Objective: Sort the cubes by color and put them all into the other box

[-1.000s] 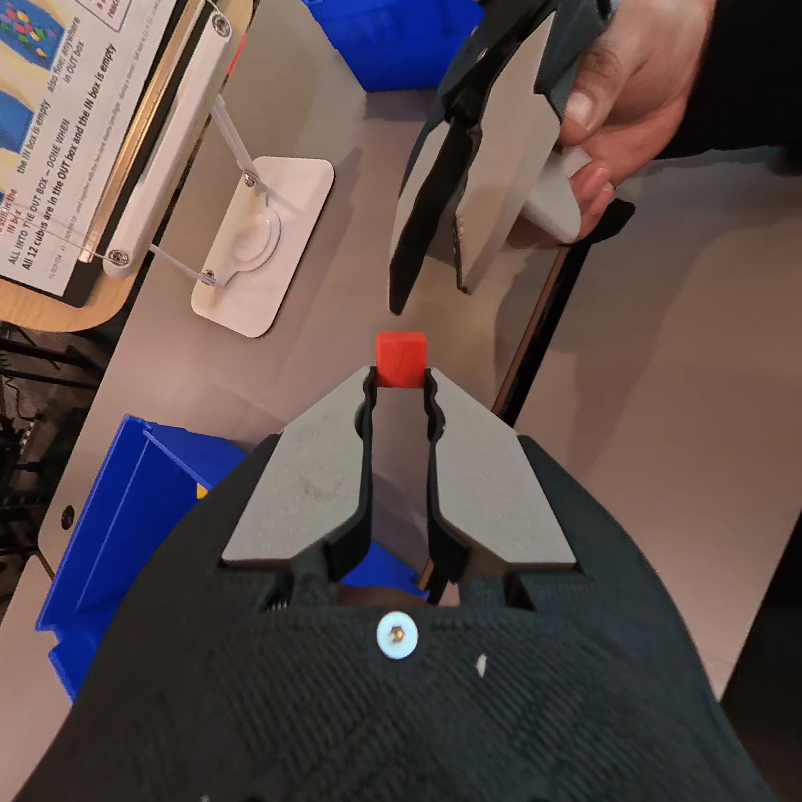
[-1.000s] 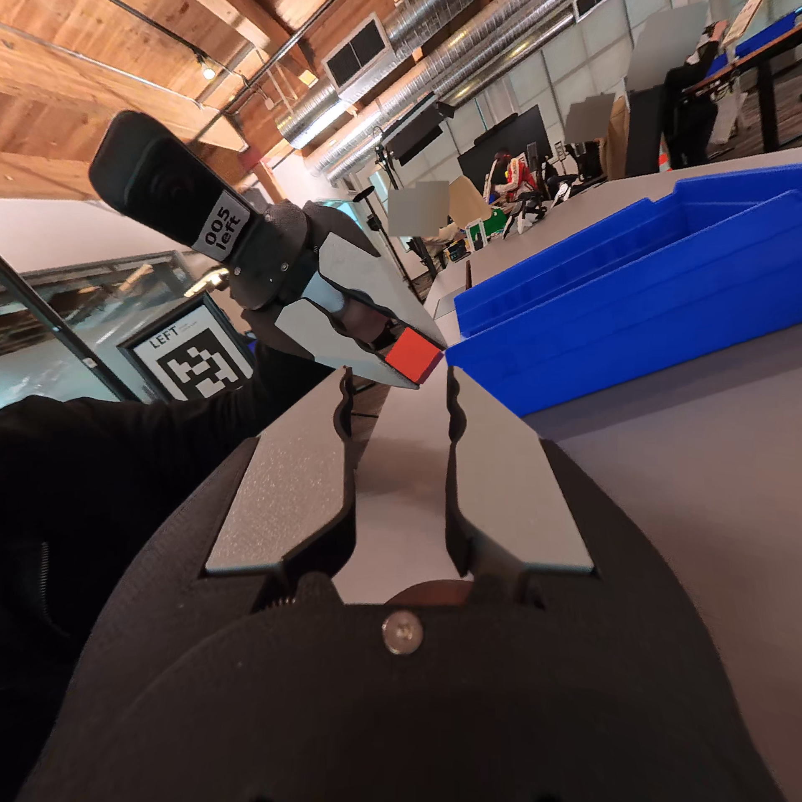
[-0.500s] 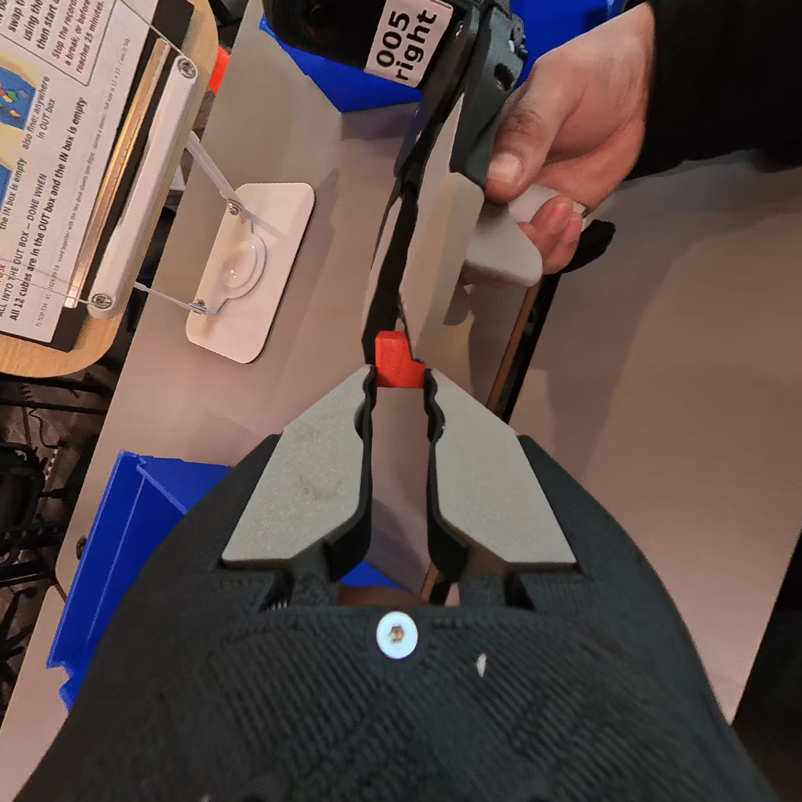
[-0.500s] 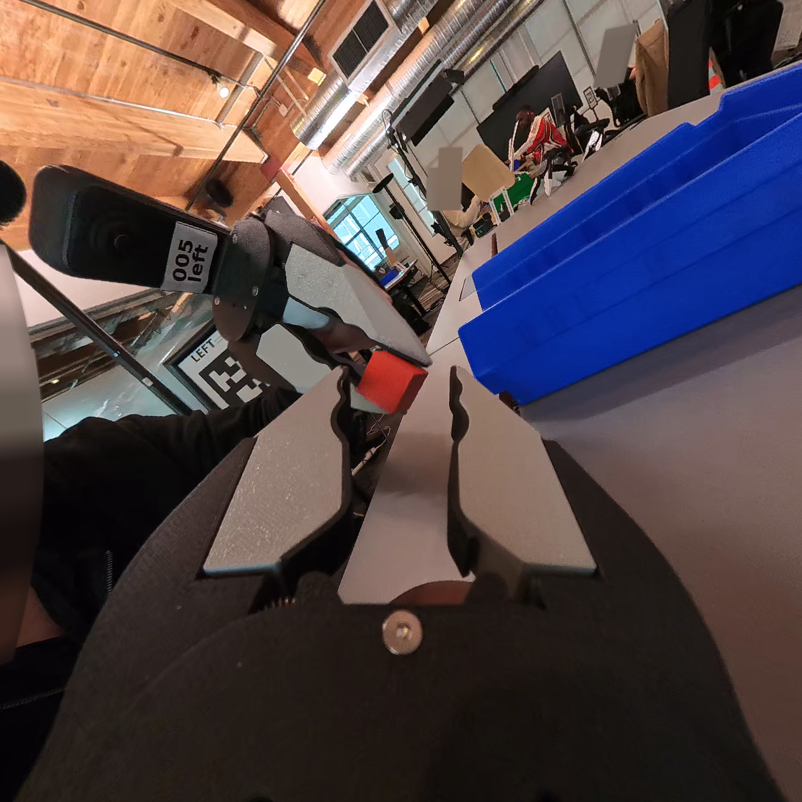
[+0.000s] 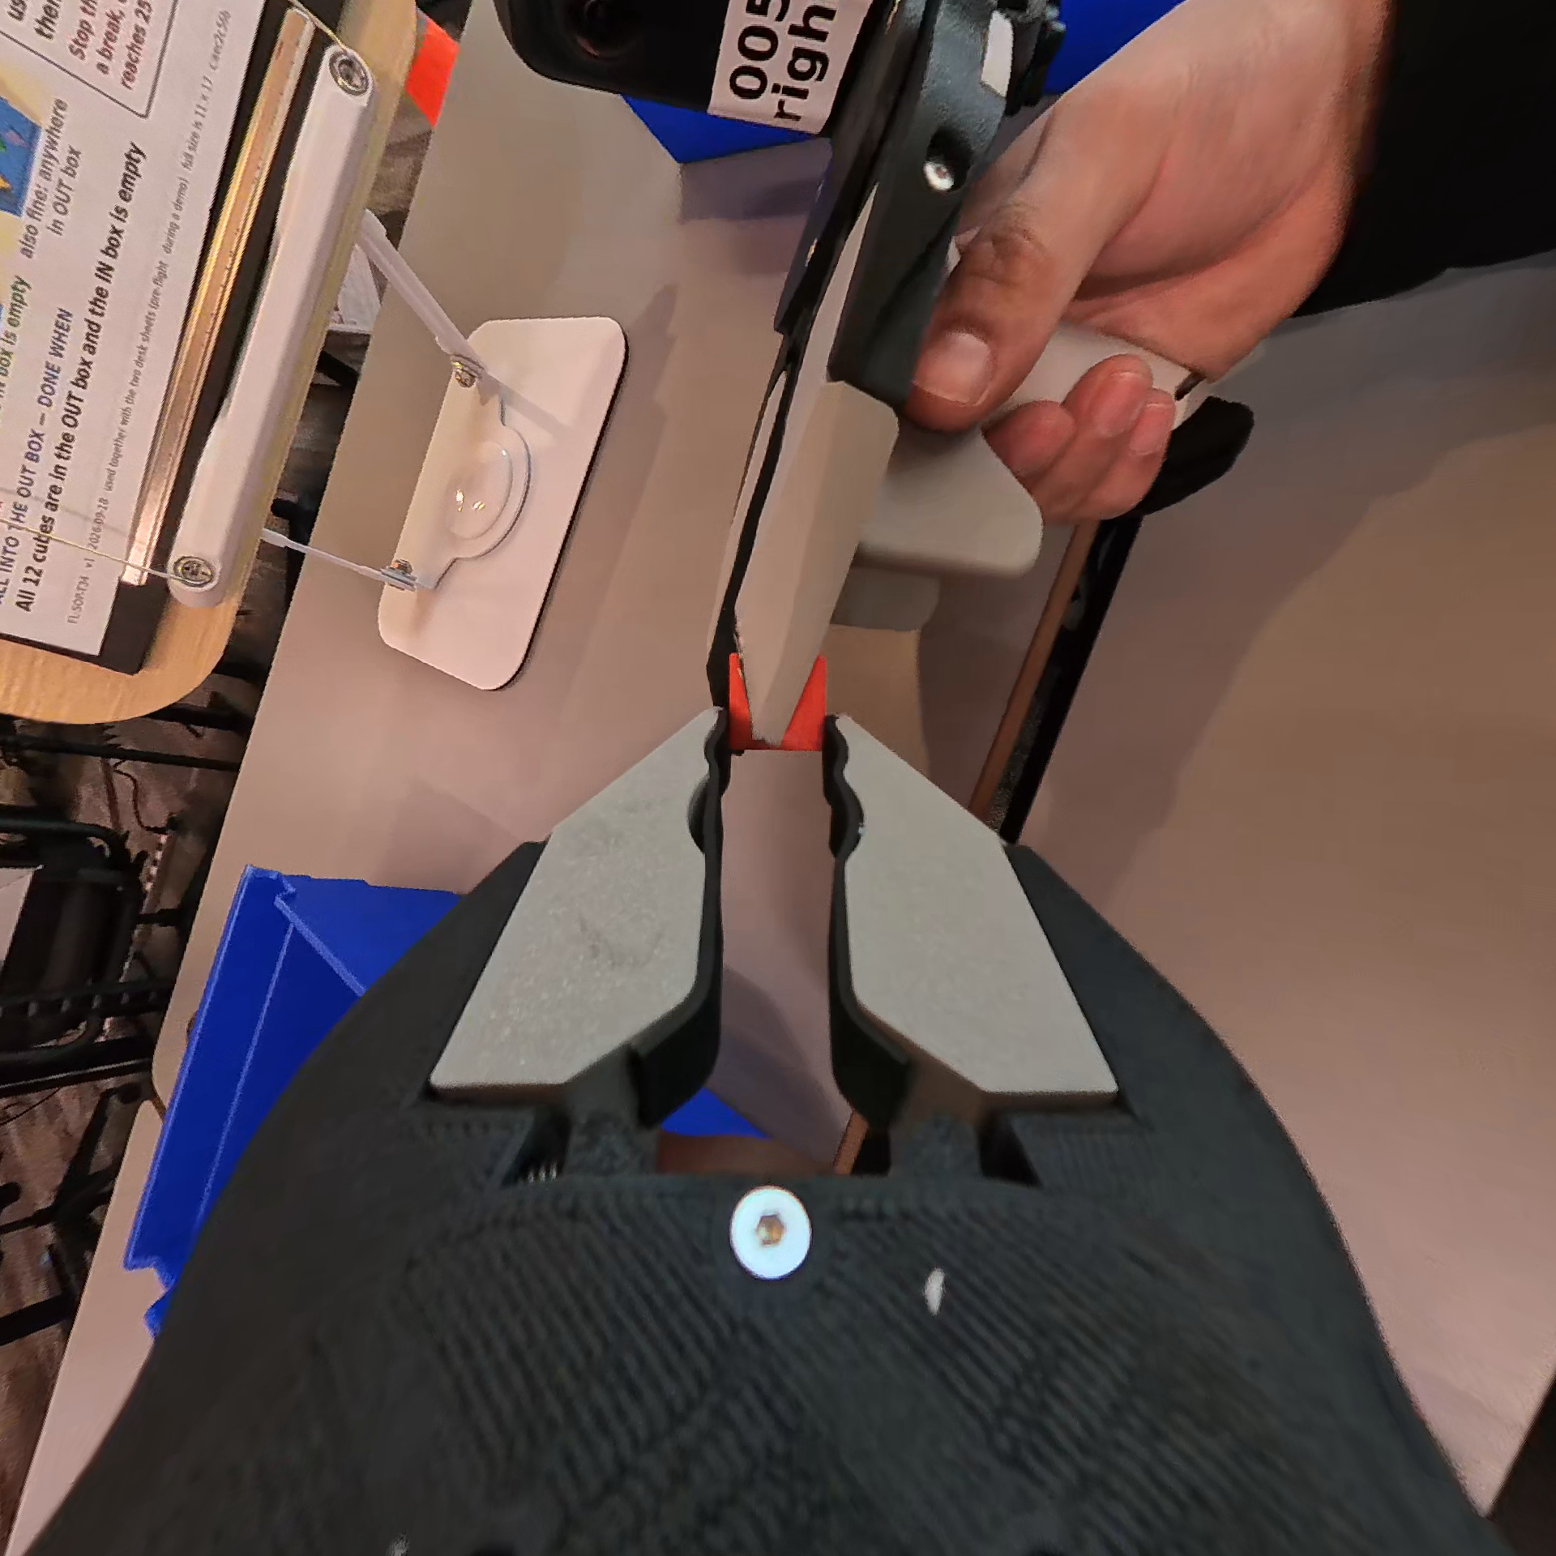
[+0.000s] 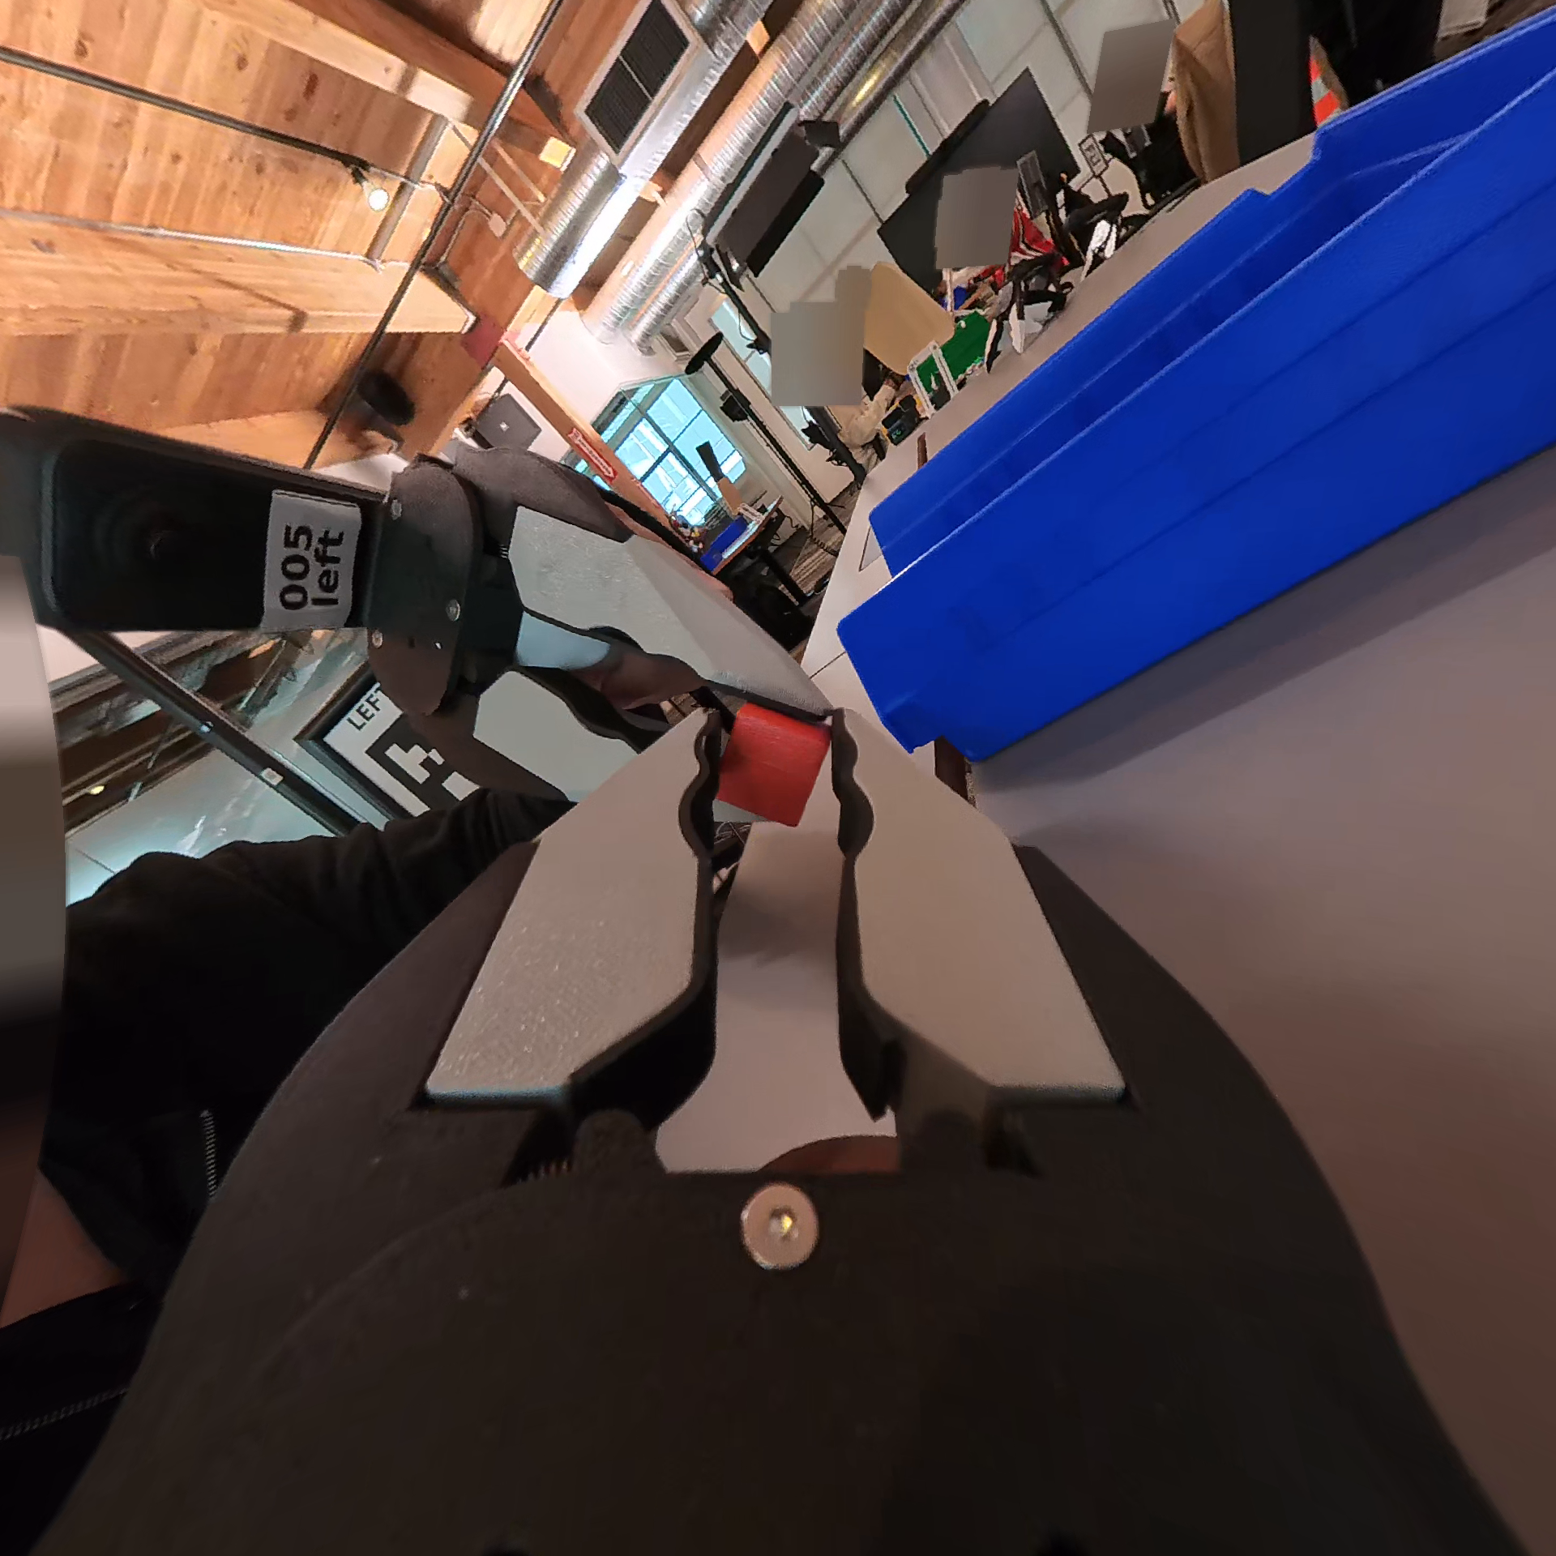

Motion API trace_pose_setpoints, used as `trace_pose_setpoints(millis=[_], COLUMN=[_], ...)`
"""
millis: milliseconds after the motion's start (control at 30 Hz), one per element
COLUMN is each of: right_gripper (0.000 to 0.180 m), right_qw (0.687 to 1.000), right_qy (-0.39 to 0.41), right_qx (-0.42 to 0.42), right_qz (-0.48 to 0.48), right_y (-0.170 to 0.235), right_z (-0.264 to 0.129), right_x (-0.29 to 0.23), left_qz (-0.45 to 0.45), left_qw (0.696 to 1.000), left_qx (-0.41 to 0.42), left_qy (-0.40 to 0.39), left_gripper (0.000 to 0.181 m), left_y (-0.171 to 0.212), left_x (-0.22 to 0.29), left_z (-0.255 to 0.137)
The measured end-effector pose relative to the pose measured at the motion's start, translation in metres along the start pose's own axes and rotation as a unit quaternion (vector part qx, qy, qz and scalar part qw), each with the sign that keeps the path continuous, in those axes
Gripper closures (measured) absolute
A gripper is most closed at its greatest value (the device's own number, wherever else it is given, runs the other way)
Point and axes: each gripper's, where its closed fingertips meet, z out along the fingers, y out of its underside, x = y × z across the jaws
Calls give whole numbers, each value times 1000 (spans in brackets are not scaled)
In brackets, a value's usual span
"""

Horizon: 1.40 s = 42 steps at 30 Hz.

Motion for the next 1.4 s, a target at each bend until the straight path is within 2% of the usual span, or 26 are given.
trace_pose_setpoints(millis=[200, 400, 533, 733, 867, 1033, 1167, 1300, 1400], right_gripper=[159, 159, 160, 160, 160, 160, 159, 160, 160], right_qw=[1000, 999, 995, 983, 953, 891, 858, 844, 841], right_qy=[27, 43, 88, 163, 267, 396, 446, 473, 483], right_qx=[0, 14, 18, 26, 31, 49, 67, 64, 62], right_qz=[-7, -17, -37, -77, -142, -219, -246, -246, -238], right_y=[-2, -10, -15, -24, -35, -55, -66, -67, -65], right_z=[-3, -9, -17, -29, -47, -77, -95, -105, -108], right_x=[8, 11, 23, 38, 57, 72, 74, 81, 87], left_qz=[3, -48, -76, -117, -151, -222, -276, -253, -247], left_qw=[1000, 997, 994, 990, 985, 966, 946, 950, 953], left_qx=[-3, 44, 60, 68, 72, 99, 133, 120, 112], left_qy=[-24, -37, -43, -33, -33, -87, -101, -137, -133], left_gripper=[161, 161, 154, 153, 155, 157, 155, 152, 151], left_y=[1, -8, -7, 5, 11, 7, -2, 4, 13], left_x=[-3, -9, -14, -16, -19, -45, -57, -60, -54], left_z=[7, 8, 10, 19, 34, 63, 89, 101, 101])
